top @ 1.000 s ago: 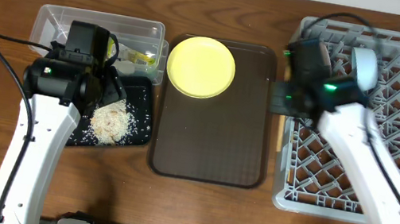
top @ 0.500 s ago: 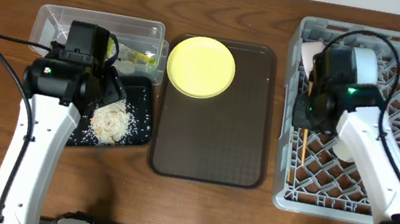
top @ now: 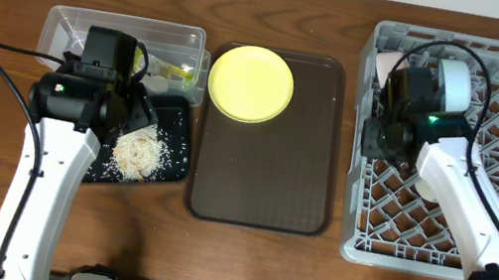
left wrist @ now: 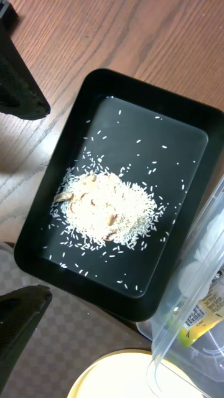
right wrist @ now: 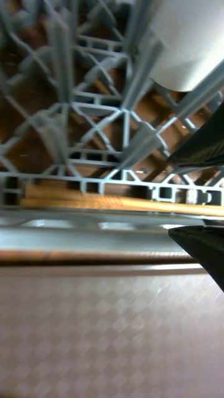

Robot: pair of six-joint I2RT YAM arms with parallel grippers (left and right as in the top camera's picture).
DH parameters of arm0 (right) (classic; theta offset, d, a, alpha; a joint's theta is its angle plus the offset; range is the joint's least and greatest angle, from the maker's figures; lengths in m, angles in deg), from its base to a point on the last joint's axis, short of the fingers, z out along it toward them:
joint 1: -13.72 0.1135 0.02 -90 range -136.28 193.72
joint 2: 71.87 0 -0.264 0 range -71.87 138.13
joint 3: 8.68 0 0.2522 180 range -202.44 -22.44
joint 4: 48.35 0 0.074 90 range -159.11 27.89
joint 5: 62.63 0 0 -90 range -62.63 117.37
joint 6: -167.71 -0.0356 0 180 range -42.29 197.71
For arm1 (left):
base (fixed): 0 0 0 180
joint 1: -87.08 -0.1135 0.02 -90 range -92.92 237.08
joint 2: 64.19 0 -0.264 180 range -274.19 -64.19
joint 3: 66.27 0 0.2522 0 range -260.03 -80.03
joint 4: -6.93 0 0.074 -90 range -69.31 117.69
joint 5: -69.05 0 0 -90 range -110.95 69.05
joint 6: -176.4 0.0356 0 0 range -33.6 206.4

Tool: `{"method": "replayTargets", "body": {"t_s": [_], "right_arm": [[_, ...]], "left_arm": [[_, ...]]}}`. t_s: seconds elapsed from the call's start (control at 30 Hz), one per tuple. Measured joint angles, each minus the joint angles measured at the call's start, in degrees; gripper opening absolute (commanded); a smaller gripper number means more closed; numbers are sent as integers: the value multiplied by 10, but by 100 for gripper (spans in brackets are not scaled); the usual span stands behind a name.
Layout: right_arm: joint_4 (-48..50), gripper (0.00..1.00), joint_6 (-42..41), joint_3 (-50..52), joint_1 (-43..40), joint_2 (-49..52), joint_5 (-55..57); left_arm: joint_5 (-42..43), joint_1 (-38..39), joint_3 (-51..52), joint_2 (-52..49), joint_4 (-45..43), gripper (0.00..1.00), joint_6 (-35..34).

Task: Sort waste into correct bins and load items into the dishwasher rack
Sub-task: 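Carry the second chopstick into the rack beside the first and release, then reach the right gripper to the yellow plate edge and grasp it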

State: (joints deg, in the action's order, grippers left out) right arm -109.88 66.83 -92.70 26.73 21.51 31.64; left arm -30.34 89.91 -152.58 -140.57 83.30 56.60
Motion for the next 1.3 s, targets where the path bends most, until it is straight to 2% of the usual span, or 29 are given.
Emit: {"method": "replayTargets", "body": {"t_s": [0.17, 0.4, 0.67, 0.93, 1.07, 1.2, 1.27, 1.3], "right_arm": [[58, 38, 8, -44, 24, 0, -16], [182, 41, -8, -53, 92, 8, -68], [295, 47, -53, -57, 151, 127, -80], [370, 43, -125, -57, 165, 247, -56], [380, 37, -155, -57, 165, 274, -49], [357, 8, -172, -61, 165, 275, -40], [337, 1, -179, -66, 165, 275, -27], [330, 1, -184, -68, 165, 274, -25]], "left_arm": [[0, 0, 0, 0, 0, 88, 0], [0, 0, 0, 0, 0, 88, 0], [0, 0, 0, 0, 0, 88, 0], [0, 0, 0, 0, 0, 88, 0], [0, 0, 0, 0, 0, 88, 0], [0, 0, 0, 0, 0, 88, 0], [0, 0, 0, 0, 0, 88, 0], [0, 0, 0, 0, 0, 88, 0]]}}
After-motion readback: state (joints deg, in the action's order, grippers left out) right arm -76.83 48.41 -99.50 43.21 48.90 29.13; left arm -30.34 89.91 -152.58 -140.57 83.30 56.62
